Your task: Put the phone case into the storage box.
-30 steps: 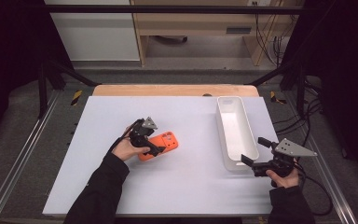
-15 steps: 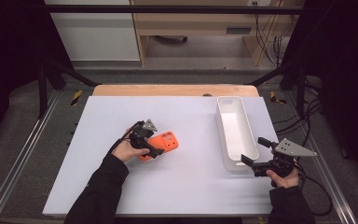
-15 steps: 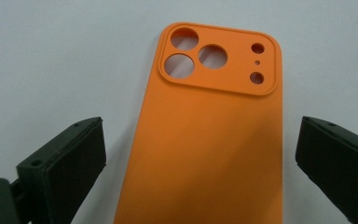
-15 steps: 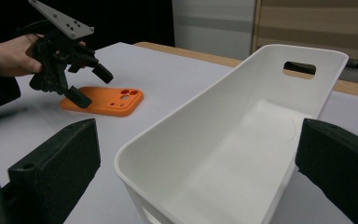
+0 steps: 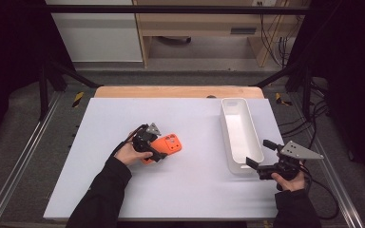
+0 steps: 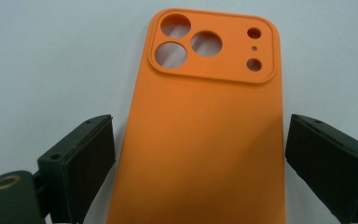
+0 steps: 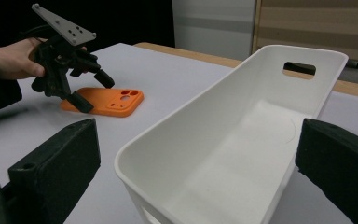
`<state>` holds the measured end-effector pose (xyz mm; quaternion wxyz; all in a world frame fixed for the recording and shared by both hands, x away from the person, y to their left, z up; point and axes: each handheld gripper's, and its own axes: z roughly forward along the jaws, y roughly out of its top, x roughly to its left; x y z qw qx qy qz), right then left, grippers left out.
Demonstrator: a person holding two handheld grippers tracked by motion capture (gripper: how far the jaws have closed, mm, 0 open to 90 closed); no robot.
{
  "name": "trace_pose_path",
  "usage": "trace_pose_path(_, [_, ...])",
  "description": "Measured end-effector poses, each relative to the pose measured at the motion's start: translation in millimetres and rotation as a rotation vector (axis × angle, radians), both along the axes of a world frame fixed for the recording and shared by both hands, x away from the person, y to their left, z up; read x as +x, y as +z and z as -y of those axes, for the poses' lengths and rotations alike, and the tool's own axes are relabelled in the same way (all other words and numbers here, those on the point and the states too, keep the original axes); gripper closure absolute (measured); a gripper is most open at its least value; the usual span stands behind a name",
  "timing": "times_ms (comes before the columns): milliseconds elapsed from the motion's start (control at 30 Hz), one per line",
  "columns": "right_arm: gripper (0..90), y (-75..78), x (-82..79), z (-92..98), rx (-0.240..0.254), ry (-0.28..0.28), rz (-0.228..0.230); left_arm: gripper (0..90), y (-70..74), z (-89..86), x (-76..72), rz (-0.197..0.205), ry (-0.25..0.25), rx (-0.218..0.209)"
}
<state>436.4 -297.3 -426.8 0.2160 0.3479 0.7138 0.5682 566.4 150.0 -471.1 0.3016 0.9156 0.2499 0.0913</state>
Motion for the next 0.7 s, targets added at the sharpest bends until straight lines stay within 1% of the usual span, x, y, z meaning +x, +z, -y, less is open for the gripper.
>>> trace_pose_path(67, [0.5,-0.1,0.1,-0.1,-0.001,0.000,0.000,8.7,-1.4,-0.3,0.0,-0.003,-0.007,0.010])
trace_pose_path(133, [0.5,-0.2,0.3,-0.1,-0.002,0.000,0.002,9.2,-1.9,-0.5,0.1,-0.006,-0.008,0.011])
trace_pose_path(300, [0.5,-0.5,0.4,-0.5,-0.006,-0.001,-0.001,12.3,-1.8,-1.4,0.0,0.000,-0.018,0.013])
trace_pose_path(500, [0.4,-0.5,0.4,-0.7,-0.006,-0.001,-0.003,12.3,-1.8,-0.5,-0.2,0.003,-0.019,0.020])
trace_pose_path(700, [0.5,-0.6,0.5,-0.7,-0.007,0.000,-0.003,12.3,-2.3,-1.0,-0.4,0.005,-0.020,0.016])
